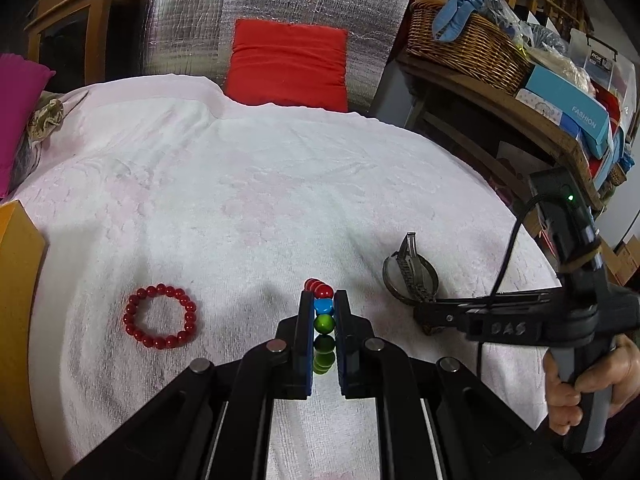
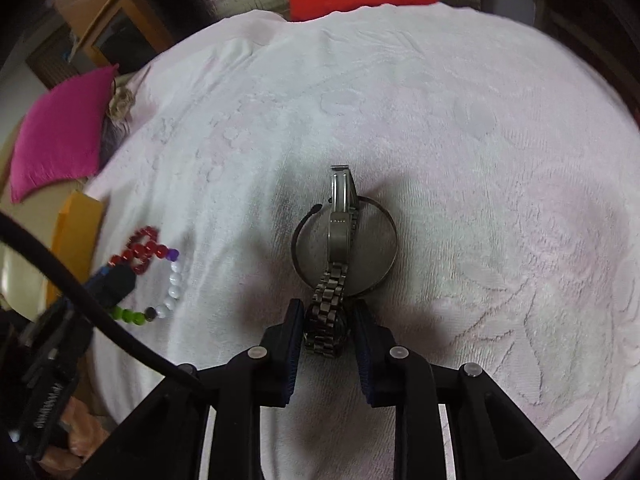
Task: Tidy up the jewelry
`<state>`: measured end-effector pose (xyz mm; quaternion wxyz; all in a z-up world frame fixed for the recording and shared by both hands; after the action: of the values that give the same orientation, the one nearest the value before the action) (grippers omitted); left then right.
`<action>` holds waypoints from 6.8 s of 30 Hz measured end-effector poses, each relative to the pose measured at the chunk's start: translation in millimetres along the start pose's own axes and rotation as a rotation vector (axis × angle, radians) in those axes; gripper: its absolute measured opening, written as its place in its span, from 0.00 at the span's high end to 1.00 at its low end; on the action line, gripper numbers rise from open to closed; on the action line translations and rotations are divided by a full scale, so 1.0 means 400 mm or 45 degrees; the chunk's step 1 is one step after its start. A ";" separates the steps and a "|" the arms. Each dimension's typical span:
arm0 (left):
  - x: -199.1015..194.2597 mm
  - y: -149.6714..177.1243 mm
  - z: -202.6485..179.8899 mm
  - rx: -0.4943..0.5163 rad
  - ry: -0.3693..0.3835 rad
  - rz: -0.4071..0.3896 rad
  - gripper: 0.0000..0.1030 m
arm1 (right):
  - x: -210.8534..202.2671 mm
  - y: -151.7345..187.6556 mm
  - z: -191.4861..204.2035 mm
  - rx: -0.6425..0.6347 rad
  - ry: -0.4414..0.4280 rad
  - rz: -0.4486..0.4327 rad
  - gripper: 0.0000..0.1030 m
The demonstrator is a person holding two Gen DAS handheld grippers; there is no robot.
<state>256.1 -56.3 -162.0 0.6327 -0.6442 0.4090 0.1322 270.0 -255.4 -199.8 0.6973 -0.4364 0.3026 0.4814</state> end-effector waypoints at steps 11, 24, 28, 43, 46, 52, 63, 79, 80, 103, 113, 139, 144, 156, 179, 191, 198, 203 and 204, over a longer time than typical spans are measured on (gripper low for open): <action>-0.008 -0.009 0.016 -0.045 0.031 -0.007 0.91 | -0.048 0.012 -0.066 0.338 -0.560 0.021 0.76; -0.006 0.017 0.012 -0.037 0.047 0.025 0.91 | -0.215 0.215 -0.165 0.781 -0.992 -0.222 0.91; 0.002 0.025 -0.028 -0.025 0.075 0.040 0.91 | -0.304 0.268 -0.207 0.854 -0.841 -0.315 0.91; -0.061 0.011 -0.055 -0.031 0.207 -0.031 0.91 | -0.257 0.305 -0.183 0.800 -0.334 -0.162 0.81; -0.084 0.008 -0.026 -0.048 0.211 -0.050 0.91 | -0.245 0.280 -0.167 0.744 -0.265 -0.152 0.46; -0.106 0.015 0.018 -0.062 0.185 -0.055 0.91 | -0.249 0.257 -0.156 0.686 -0.234 -0.165 0.42; -0.125 0.045 0.038 -0.019 0.162 -0.034 0.91 | -0.309 0.274 -0.287 0.662 -0.196 -0.205 0.42; -0.089 0.076 -0.018 0.108 0.083 0.005 0.91 | -0.417 0.381 -0.302 0.431 -0.150 -0.163 0.42; -0.092 0.079 -0.014 0.102 0.079 0.005 0.91 | -0.436 0.392 -0.291 0.398 -0.126 -0.161 0.42; -0.065 0.041 0.021 0.005 0.065 0.011 0.91 | -0.271 0.205 -0.142 0.121 -0.120 -0.202 0.33; -0.006 0.001 0.059 -0.051 0.028 0.044 0.91 | -0.074 0.018 -0.054 0.049 0.041 -0.201 0.31; -0.010 0.082 0.041 0.012 -0.246 -0.041 0.91 | -0.113 0.180 -0.041 0.044 0.164 -0.151 0.75; -0.038 0.097 0.012 0.031 -0.276 -0.018 0.91 | -0.145 0.211 -0.052 0.125 0.057 -0.154 0.38; -0.133 -0.006 0.002 0.046 -0.182 -0.138 0.91 | -0.186 0.108 -0.085 0.096 0.001 -0.274 0.38; -0.078 0.064 0.082 0.005 0.046 0.091 0.38 | 0.017 -0.011 0.004 -0.295 0.344 -0.138 0.23; 0.024 0.166 0.041 0.264 -0.138 0.289 0.39 | -0.006 -0.014 -0.015 -0.219 0.345 -0.197 0.38; 0.016 0.150 0.053 0.209 -0.069 0.268 0.86 | -0.036 -0.026 -0.018 -0.178 0.279 -0.219 0.38; -0.011 0.133 0.057 0.187 -0.056 0.220 0.90 | -0.060 -0.028 0.000 -0.133 0.187 -0.243 0.38; -0.029 0.124 0.059 0.180 -0.054 0.182 0.91 | -0.067 -0.029 0.004 -0.121 0.161 -0.253 0.38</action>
<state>222.4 -23.7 -192.9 0.6739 -0.5642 0.4488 0.1615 271.3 -266.6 -172.8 0.6995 -0.5263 0.2779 0.3955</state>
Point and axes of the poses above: each gripper's, at about its wrist camera, not at the fingertips, and x roughly the way its jaws point, z to its left, y to its underside, the point moved 2 cm from there along x, roughly the way its jaws point, and after that the axes turned 6 degrees about -y, right-handed, at the moved point
